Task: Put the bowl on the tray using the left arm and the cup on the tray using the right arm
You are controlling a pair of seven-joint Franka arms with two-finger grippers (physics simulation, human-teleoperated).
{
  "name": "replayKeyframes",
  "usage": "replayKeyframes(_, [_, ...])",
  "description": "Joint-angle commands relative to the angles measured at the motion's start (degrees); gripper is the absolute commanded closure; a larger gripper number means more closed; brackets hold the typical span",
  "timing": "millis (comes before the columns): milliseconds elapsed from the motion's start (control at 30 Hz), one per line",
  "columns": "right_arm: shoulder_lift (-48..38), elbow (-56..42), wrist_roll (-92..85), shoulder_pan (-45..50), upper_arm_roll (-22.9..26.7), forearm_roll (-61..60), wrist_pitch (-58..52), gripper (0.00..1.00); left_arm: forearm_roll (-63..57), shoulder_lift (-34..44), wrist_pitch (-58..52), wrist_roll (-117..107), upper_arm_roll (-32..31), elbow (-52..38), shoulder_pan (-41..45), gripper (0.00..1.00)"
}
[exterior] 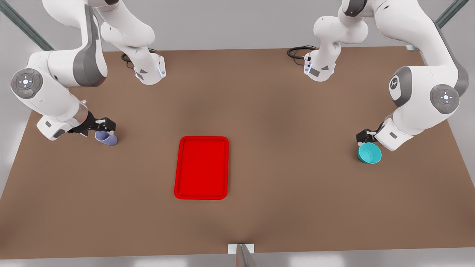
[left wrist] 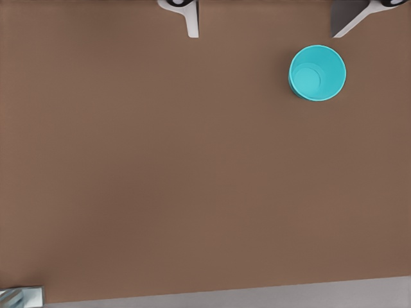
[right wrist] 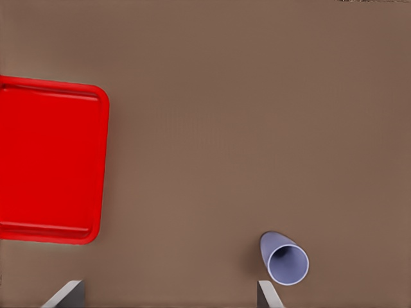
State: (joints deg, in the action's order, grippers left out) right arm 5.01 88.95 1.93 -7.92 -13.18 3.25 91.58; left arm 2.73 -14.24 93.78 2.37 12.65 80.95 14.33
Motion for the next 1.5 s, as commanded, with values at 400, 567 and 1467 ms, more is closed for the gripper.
replayKeyframes(400, [-1.7,18.2,-1.1,-5.3,-0.3,-1.8,9.5,0.00,19.0,-16.2,10.8,31.6,0.1,5.1,-27.4,0.00])
replayKeyframes(567, [0.1,12.5,-0.8,-3.0,-0.4,-1.1,9.4,0.00,23.3,-19.4,17.9,41.2,0.1,9.1,-28.7,0.00])
replayKeyframes(1467, [6.9,5.2,-0.3,1.6,-0.4,4.1,8.9,0.00,30.7,-24.4,23.1,47.4,0.0,18.6,-28.6,0.44])
